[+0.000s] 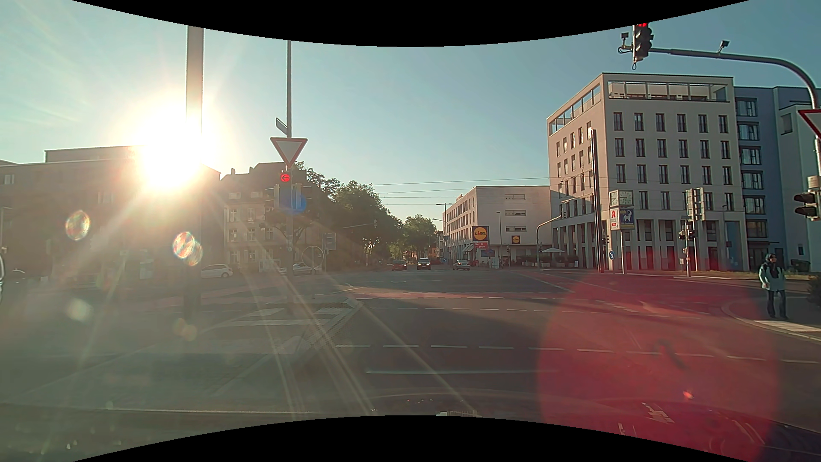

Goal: Follow the waypoints while adhering to traffic rules and regulations

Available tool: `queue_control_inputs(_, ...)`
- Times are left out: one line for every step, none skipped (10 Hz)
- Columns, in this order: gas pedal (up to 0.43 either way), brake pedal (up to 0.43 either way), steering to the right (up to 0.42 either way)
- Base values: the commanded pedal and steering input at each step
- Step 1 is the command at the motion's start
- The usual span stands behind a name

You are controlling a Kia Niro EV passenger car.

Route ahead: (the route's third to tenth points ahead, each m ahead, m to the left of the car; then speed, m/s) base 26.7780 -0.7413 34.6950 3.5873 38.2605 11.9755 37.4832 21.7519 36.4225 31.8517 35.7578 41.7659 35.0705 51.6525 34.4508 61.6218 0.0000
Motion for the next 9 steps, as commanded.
queue_control_inputs(0.000,0.226,-0.001)
queue_control_inputs(0.000,0.226,-0.001)
queue_control_inputs(0.000,0.226,-0.001)
queue_control_inputs(0.000,0.226,-0.001)
queue_control_inputs(0.000,0.226,-0.001)
queue_control_inputs(0.000,0.226,-0.001)
queue_control_inputs(0.000,0.226,-0.001)
queue_control_inputs(0.000,0.226,-0.001)
queue_control_inputs(0.000,0.226,-0.001)
